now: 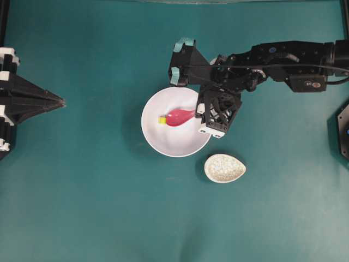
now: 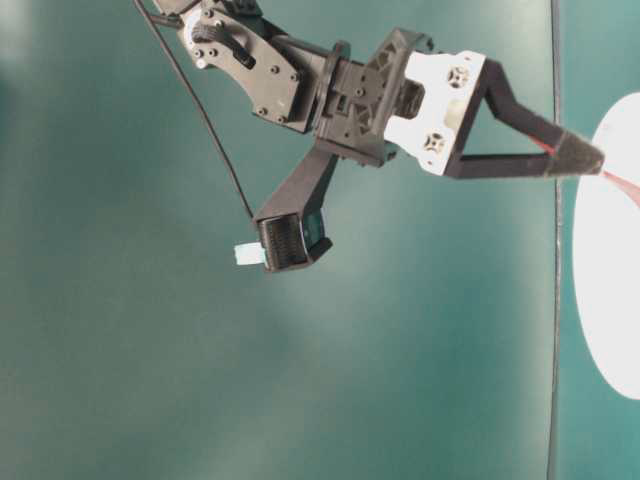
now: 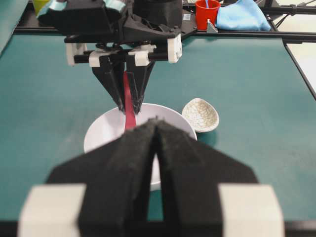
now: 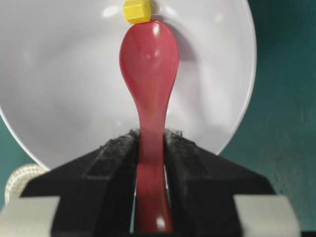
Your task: Scoop the yellow hexagonal prism block from the bowl with a spoon using the right arm.
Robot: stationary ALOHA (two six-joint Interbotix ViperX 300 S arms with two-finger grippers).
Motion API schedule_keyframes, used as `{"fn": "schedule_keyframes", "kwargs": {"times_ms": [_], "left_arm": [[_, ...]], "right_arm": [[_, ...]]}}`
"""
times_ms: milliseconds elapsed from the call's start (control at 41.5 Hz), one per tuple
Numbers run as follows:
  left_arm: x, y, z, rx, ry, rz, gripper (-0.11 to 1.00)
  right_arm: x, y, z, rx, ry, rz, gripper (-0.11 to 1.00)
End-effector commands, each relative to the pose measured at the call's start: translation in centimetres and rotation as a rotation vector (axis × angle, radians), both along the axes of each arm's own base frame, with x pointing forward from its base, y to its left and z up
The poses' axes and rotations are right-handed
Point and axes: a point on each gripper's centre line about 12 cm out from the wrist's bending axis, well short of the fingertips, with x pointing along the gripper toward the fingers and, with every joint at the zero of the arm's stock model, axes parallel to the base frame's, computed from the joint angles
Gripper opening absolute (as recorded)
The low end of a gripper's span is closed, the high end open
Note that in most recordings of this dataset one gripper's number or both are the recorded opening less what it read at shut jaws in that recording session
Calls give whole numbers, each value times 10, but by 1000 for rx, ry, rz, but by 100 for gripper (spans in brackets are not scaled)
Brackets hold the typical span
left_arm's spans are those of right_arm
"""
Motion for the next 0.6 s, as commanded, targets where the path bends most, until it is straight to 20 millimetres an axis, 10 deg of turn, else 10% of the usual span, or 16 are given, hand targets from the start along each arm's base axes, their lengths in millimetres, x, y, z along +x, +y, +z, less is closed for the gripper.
{"fn": "schedule_keyframes", "kwargs": {"times_ms": [0, 578], "left_arm": [[2, 1, 12, 3, -28, 3, 2], [2, 1, 12, 0, -29, 3, 2]], "right_arm": [[7, -1, 15, -12, -59, -7, 24], [12, 10, 19, -1, -101, -3, 24]]}}
